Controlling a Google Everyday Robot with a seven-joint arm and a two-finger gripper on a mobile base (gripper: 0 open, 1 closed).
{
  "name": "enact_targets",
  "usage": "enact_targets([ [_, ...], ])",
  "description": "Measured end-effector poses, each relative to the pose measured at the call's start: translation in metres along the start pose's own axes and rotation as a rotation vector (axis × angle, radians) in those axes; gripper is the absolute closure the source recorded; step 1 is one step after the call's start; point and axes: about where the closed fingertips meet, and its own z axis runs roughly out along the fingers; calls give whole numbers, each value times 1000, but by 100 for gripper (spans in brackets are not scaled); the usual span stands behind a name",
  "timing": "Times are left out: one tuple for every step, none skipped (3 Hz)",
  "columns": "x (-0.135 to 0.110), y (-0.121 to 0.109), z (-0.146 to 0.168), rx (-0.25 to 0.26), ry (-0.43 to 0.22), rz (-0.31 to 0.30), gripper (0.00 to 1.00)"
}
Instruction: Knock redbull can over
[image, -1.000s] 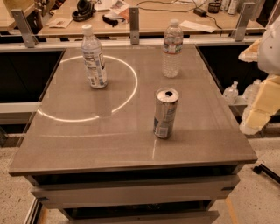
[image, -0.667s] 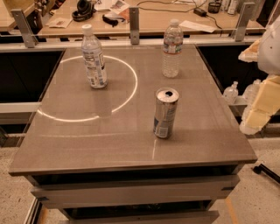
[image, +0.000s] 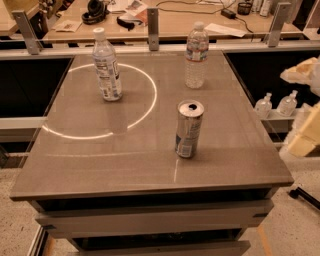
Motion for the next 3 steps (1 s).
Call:
enact_targets([
  [21,1,20,-3,-192,13,0],
  [13,6,36,-41,-411,-21,0],
  [-16,16,43,-92,-624,-23,0],
])
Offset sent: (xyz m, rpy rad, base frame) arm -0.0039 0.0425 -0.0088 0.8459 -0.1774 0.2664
